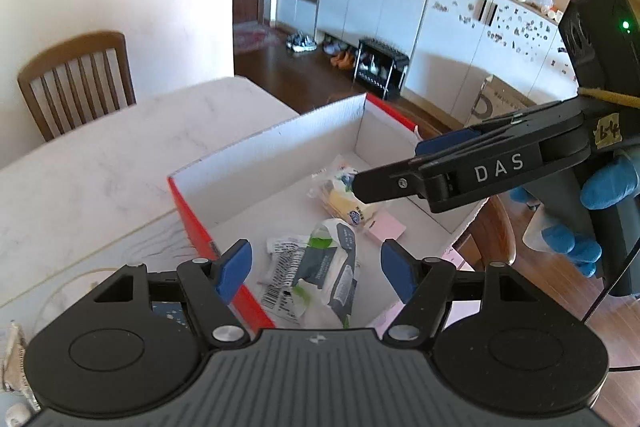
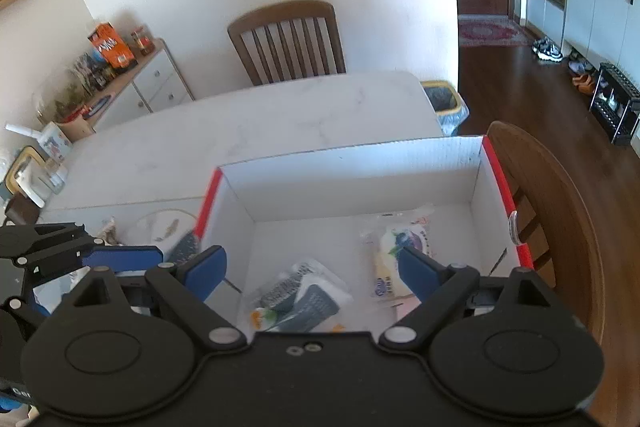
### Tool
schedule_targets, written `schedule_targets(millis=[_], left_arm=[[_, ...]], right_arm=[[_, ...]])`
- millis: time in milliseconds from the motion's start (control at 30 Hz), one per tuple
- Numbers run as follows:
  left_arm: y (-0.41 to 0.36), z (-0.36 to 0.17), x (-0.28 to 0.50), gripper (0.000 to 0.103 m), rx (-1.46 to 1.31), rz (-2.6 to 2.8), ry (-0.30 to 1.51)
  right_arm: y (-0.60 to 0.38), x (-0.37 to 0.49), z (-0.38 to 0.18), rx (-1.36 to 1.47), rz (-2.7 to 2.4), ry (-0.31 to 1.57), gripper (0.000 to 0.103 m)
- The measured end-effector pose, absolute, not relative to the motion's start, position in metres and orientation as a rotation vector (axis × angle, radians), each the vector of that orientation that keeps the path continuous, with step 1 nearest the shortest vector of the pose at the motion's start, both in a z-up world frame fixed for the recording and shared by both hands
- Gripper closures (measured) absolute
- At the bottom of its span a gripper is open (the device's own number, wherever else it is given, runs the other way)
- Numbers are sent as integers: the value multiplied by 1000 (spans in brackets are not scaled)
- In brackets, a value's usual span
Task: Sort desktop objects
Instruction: 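Open the right tool releasing the bread bag while the left tool releases its bag, then withdraw both tools from the box back toward the remaining items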
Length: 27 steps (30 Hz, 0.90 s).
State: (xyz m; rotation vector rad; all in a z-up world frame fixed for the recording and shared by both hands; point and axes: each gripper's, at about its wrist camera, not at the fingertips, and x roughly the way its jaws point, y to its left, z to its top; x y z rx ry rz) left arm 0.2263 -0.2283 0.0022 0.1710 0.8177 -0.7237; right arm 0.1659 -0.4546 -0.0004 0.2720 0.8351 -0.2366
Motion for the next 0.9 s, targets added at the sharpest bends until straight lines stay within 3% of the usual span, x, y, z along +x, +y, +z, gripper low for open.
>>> schedule_targets(millis=[467, 567, 900], left_arm=[[-151, 14, 198, 32, 84, -710, 782], [-128, 13, 193, 24, 81, -692, 776], [-55, -1, 184, 21, 65, -629, 806]], right_arm=[[-387, 143, 12, 273, -185, 760, 4], [-368, 139, 11, 274, -181, 747, 3], [-307, 143, 1, 265, -184, 745, 3]])
